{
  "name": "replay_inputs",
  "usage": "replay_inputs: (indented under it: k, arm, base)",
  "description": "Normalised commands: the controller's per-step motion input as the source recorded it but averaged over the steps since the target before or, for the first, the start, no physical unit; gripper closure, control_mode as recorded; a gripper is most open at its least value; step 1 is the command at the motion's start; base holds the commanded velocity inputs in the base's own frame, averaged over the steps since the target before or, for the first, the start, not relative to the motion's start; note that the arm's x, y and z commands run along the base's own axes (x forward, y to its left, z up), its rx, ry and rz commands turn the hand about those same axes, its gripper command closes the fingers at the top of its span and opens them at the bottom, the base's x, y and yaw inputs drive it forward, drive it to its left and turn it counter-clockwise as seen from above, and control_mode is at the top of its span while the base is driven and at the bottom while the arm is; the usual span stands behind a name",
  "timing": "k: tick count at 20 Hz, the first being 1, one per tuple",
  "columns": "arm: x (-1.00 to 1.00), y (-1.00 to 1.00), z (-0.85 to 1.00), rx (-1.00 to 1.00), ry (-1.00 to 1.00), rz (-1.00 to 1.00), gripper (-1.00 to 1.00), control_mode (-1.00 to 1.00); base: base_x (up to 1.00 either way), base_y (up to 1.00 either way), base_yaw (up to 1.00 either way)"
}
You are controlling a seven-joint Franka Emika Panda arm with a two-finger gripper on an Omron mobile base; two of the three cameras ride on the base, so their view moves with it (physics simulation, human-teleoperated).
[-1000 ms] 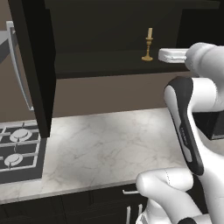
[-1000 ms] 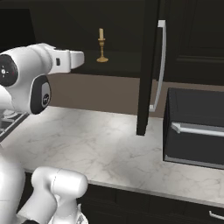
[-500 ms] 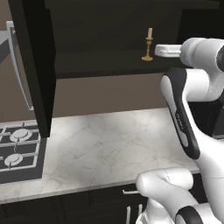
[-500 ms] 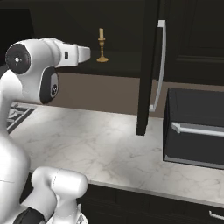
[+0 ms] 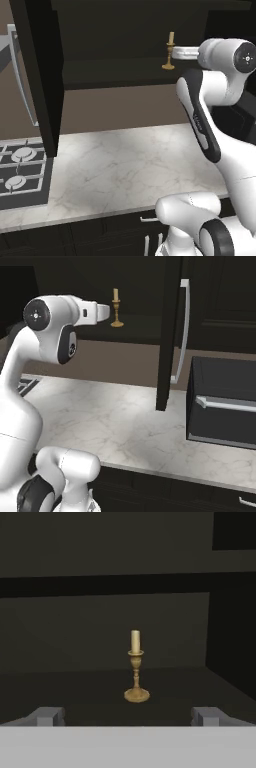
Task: Get the candle and the beer from the cabinet and move them to the dining counter.
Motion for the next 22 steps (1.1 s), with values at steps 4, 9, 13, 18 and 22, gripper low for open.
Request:
replay_inputs:
  k: [4,9,13,18,22]
  arm:
    - [0.38,-0.01,0.03,0.00,0.03,0.00,-1.00,-1.00]
    - [0.31,-0.08,0.01,0.00,0.04,0.00,-1.00,-1.00]
    - [0.30,-0.11,0.04,0.00,0.07,0.00,-1.00,-1.00]
    - [0.37,-0.04,0.13,0.00,0.11,0.00,-1.00,-1.00]
    - [0.35,-0.01,0.09,0.00,0.10,0.00,-1.00,-1.00]
  base:
    - [0.00,0.00,0.00]
    - [0.00,0.00,0.00]
    - [0.00,0.00,0.00]
    - [0.00,0.00,0.00]
    - [0.00,0.00,0.00]
